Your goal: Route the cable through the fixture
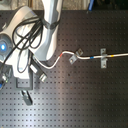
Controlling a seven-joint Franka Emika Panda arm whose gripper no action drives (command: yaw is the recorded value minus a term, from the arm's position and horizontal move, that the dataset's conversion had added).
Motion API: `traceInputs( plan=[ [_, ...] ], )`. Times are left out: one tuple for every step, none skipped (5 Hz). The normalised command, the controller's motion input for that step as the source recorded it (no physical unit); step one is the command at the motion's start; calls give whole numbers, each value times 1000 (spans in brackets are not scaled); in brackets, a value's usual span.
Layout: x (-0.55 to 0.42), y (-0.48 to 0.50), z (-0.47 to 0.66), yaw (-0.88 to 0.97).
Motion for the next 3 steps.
traceInputs(
  plan=[
    [6, -120, 0, -880],
    [23, -148, -9, -843],
    [120, -164, -1, -840]
  ],
)
